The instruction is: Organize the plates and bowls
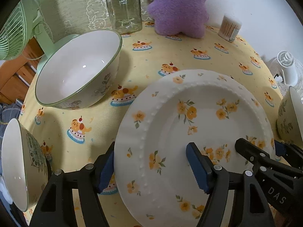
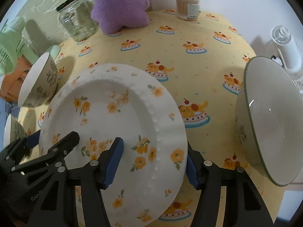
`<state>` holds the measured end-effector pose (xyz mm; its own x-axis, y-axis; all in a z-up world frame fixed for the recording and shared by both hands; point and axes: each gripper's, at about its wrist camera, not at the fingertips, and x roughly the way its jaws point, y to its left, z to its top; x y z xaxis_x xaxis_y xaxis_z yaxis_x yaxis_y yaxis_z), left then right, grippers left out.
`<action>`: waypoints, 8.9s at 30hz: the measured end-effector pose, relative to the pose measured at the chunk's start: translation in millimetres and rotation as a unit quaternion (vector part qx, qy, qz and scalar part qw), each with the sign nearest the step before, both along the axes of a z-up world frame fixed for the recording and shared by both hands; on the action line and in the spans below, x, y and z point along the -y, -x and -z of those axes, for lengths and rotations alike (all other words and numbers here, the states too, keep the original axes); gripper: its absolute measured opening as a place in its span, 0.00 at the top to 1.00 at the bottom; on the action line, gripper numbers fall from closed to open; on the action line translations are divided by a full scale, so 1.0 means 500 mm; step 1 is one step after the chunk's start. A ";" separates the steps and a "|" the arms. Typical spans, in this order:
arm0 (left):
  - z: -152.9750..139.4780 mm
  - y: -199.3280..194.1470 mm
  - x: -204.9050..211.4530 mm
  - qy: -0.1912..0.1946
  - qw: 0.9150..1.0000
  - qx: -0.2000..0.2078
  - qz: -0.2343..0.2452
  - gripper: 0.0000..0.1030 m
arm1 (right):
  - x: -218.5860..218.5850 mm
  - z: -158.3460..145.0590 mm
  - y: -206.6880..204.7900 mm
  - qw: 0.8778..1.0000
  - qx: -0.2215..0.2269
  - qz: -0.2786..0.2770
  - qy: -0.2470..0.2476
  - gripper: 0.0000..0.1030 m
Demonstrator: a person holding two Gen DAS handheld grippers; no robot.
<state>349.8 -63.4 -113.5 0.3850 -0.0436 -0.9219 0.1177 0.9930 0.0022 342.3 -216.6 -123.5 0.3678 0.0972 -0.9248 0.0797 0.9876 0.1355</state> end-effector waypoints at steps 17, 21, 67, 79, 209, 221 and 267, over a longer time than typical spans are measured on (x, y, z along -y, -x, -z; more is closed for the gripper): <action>-0.015 0.067 -0.012 0.009 1.000 -0.008 0.016 0.29 | -0.012 -0.026 0.026 1.000 -0.006 0.000 0.029 0.40; -0.030 0.084 -0.023 0.012 1.000 -0.006 0.023 0.29 | -0.023 -0.038 0.044 0.999 -0.006 0.000 0.033 0.40; -0.093 0.415 0.123 0.040 0.998 -0.019 0.033 0.30 | 0.102 -0.128 0.405 0.998 -0.001 0.010 0.056 0.40; -0.045 0.460 0.158 0.048 0.998 -0.039 -0.030 0.29 | 0.156 -0.088 0.404 0.997 -0.011 -0.049 0.058 0.40; -0.052 0.411 -0.333 -0.009 1.000 -0.004 0.004 0.19 | -0.388 -0.073 0.415 0.998 0.037 0.012 0.040 0.23; -0.014 0.383 -0.331 0.008 0.999 -0.031 0.017 0.36 | -0.394 -0.024 0.374 0.999 -0.007 0.021 0.038 0.36; -0.161 0.438 -0.313 0.021 0.999 0.012 0.046 0.35 | -0.396 -0.163 0.430 0.997 0.023 0.041 0.068 0.39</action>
<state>130.8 93.3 -32.9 0.3991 -0.1190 -0.9091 0.2085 0.9774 -0.0364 127.5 -18.5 -42.1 0.4123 -0.0594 -0.9091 0.1579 0.9874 0.0071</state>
